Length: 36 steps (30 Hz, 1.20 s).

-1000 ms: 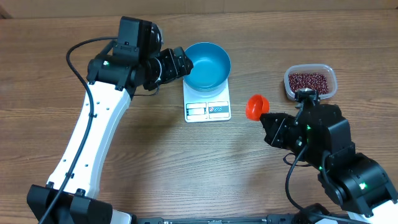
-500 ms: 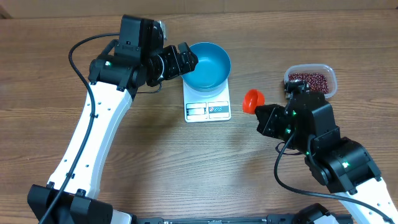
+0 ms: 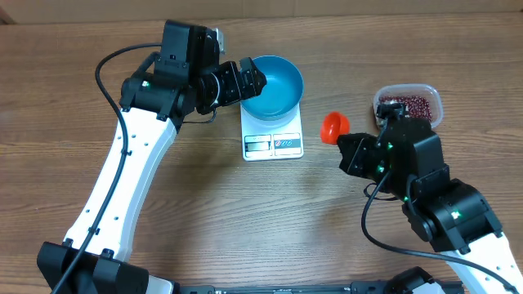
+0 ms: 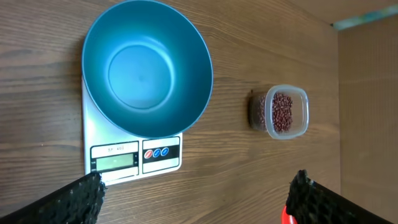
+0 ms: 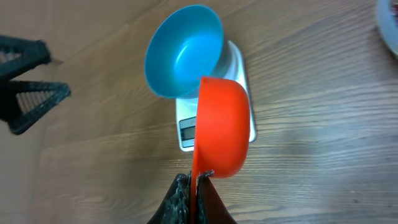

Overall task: Scoop item into bowl and weigh 150g on scale
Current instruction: 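Move the scoop with the right gripper toward the bean tub, then move the left gripper down to the scale's front buttons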

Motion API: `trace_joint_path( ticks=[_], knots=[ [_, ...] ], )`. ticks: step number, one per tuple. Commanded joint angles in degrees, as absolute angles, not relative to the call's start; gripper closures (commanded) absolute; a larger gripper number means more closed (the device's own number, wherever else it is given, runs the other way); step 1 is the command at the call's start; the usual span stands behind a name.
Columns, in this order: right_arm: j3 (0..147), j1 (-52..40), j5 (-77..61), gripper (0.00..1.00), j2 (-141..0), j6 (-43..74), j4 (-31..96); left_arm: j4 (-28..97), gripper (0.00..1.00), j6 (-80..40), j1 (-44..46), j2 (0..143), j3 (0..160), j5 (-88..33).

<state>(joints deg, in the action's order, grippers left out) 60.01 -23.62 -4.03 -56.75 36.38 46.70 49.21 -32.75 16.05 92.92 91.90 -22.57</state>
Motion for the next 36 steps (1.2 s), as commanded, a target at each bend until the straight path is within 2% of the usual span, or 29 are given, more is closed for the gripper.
trace_joint_path(
  ticks=[1, 15, 36],
  knots=[
    [63.1, -22.3, -3.5, 0.96, -57.0, 35.4, 47.5, 48.8, 0.03, -29.5, 16.2, 93.2, 93.5, -24.1],
    [68.4, -21.9, -3.5, 0.96, -60.2, 32.1, 55.3, 50.0, 0.01, -27.5, 16.2, 93.2, 93.5, -24.1],
    [68.4, -21.9, -4.1, 0.96, -60.2, 31.0, 54.3, 48.9, 0.02, -21.8, 16.2, 93.3, 93.5, -25.2]
  ],
)
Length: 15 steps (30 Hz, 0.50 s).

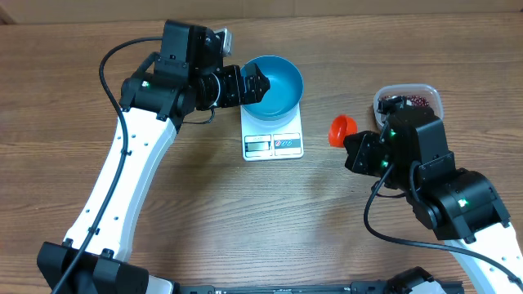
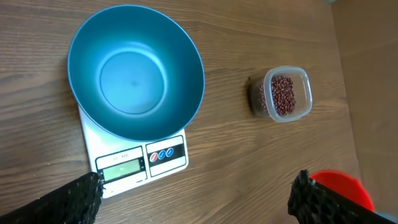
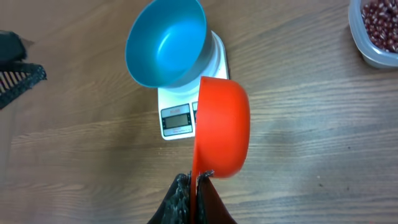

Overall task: Scoop item into bowl and weigh 150g on scale
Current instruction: 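Move the left gripper down to the scale's front buttons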

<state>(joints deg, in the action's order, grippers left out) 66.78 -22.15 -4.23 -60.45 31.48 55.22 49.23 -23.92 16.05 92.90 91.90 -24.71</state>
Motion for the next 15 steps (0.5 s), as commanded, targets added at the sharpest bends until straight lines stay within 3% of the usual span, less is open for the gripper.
trace_joint_path(
  ticks=[1, 15],
  knots=[
    [68.4, -21.9, -4.1, 0.96, -60.2, 31.0, 54.1, 48.8, 0.02, -21.6, 16.2, 93.3, 93.5, -25.1],
    [68.4, -20.9, -4.1, 0.96, -60.2, 31.0, 53.7, 47.7, 0.02, -5.8, 16.2, 93.3, 93.5, -25.1]
  ],
)
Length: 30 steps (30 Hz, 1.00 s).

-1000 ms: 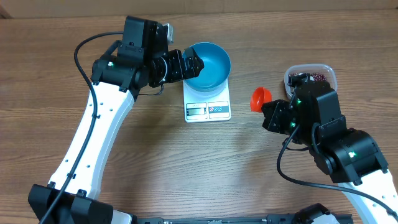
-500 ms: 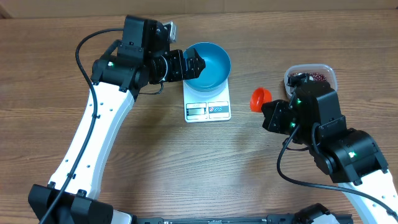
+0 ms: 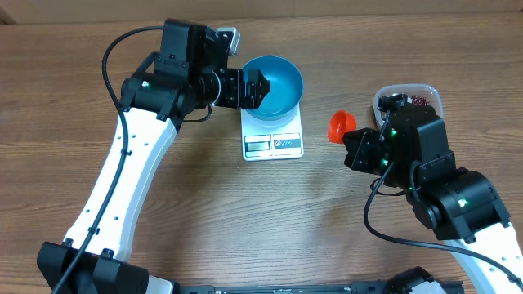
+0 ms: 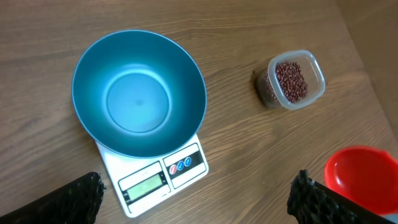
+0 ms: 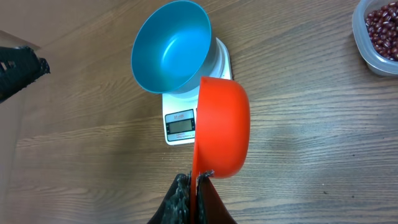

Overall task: Scoop item into bowl and weigh 150g on scale
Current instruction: 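Move the left gripper down to the scale's front buttons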

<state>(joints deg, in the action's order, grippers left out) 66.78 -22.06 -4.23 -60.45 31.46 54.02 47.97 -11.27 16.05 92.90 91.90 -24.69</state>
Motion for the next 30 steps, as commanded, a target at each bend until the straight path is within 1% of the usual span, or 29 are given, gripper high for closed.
trace_joint_path(
  ticks=[1, 4, 6, 8, 9, 10, 11, 13, 17, 19, 22, 25, 30],
  knots=[
    [68.4, -20.5, -4.4, 0.96, -60.2, 31.0, 53.8, 47.7, 0.02, -5.1, 16.2, 93.3, 93.5, -25.1],
    [68.4, -19.0, -5.9, 0.96, -60.2, 31.0, 53.9, 47.9, 0.05, -4.8, 16.2, 93.3, 93.5, -24.6],
    [68.4, -18.0, -6.2, 0.96, -60.2, 31.0, 54.2, 48.4, 0.11, -4.7, 16.2, 93.3, 93.5, -24.7],
    [68.4, -17.1, -6.2, 0.96, -60.2, 31.0, 54.6, 49.6, 0.22, -5.1, 16.6, 93.3, 93.5, -24.7],
    [68.4, -16.7, -6.3, 0.96, -60.2, 31.0, 54.8, 50.7, 0.31, -6.8, 16.9, 93.3, 93.5, -24.7],
    [68.4, -16.3, -6.3, 0.96, -60.2, 31.0, 55.0, 51.5, 0.43, -8.5, 17.3, 93.3, 93.5, -24.7],
    [68.4, -16.0, -6.3, 0.96, -60.2, 31.0, 55.1, 52.8, 0.62, -11.1, 17.8, 93.3, 93.4, -24.6],
    [68.4, -15.4, -6.3, 0.96, -60.2, 31.0, 55.2, 54.8, 0.96, -14.5, 19.4, 93.3, 93.4, -22.9],
    [68.4, -14.7, -6.3, 0.96, -60.2, 30.9, 55.3, 59.0, 0.96, -22.2, 24.3, 93.3, 93.0, -9.5],
    [68.4, -14.7, -6.3, 0.96, -60.2, 29.9, 55.3, 59.5, 0.96, -23.2, 27.3, 93.3, 92.2, -5.6],
    [68.4, -14.7, -6.2, 0.96, -60.2, 29.8, 55.4, 58.8, 0.96, -23.2, 31.4, 93.3, 90.0, -2.5],
    [68.4, -14.7, -6.1, 0.96, -60.2, 29.5, 55.4, 57.2, 0.95, -23.2, 33.4, 93.3, 86.6, -1.4],
    [68.4, -14.6, -6.0, 0.96, -60.2, 28.3, 55.4, 47.2, 0.96, -21.0, 33.8, 93.3, 77.5, -1.5]
  ],
)
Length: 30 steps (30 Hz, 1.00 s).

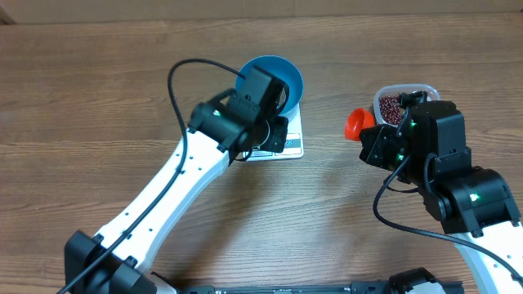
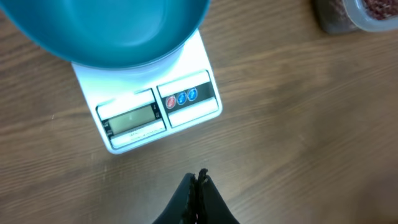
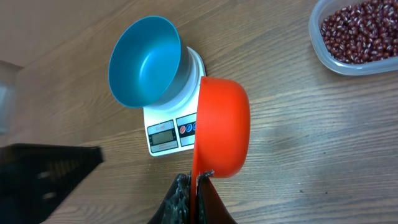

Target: Scoop item into bowl and weigh 150g on scale

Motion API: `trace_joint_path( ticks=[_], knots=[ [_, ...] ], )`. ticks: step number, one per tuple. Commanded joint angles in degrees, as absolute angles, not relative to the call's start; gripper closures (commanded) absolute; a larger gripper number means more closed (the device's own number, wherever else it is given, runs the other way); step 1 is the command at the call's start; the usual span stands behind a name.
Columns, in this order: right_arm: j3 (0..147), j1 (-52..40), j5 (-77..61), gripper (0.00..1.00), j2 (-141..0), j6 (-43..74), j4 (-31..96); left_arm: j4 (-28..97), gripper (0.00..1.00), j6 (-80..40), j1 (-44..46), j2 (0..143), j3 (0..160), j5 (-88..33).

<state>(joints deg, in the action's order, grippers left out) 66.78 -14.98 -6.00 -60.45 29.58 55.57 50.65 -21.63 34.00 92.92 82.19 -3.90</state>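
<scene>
A blue bowl (image 1: 291,78) stands empty on the white scale (image 1: 295,145). My left gripper (image 2: 199,175) is shut with nothing in it, hovering just in front of the scale's display (image 2: 130,119), and the left arm covers part of the bowl from above. My right gripper (image 3: 198,178) is shut on the handle of an orange scoop (image 3: 222,127), which shows empty in the overhead view (image 1: 357,122). The scoop hangs just left of a clear tub of red beans (image 1: 406,102). The tub lies at the upper right of the right wrist view (image 3: 357,34).
The left arm (image 1: 196,163) reaches diagonally from the front left across the table to the scale. Bare wooden tabletop (image 1: 343,204) lies between the scale and the right arm. A cardboard wall runs along the table's far edge.
My left gripper was open at the bowl's left side; it is now shut, in front of the scale's display. The right gripper has carried the scoop a little right, closer to the bean tub.
The left gripper stayed open by the bowl's left side through the earlier moments, and now it is shut over the scale's front. My right gripper held the orange scoop between scale and tub throughout, each time nearer the tub.
</scene>
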Motion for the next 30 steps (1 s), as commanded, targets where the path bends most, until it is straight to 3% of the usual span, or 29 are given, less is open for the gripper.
trace_joint_path(
  ticks=[1, 12, 30],
  knots=[
    [68.4, -14.6, -6.0, 0.96, -60.2, 28.3, 55.4, 44.6, 0.96, -20.1, 33.8, 93.3, 75.5, -1.5],
    [68.4, -12.8, -6.0, 0.96, -60.2, 28.2, 55.2, 22.3, 0.96, -6.7, 33.9, 93.5, 62.3, -4.3],
    [68.4, -12.5, -6.0, 0.96, -60.2, 28.2, 55.5, 15.7, 0.96, -4.6, 35.0, 100.2, 61.1, -0.2]
  ],
)
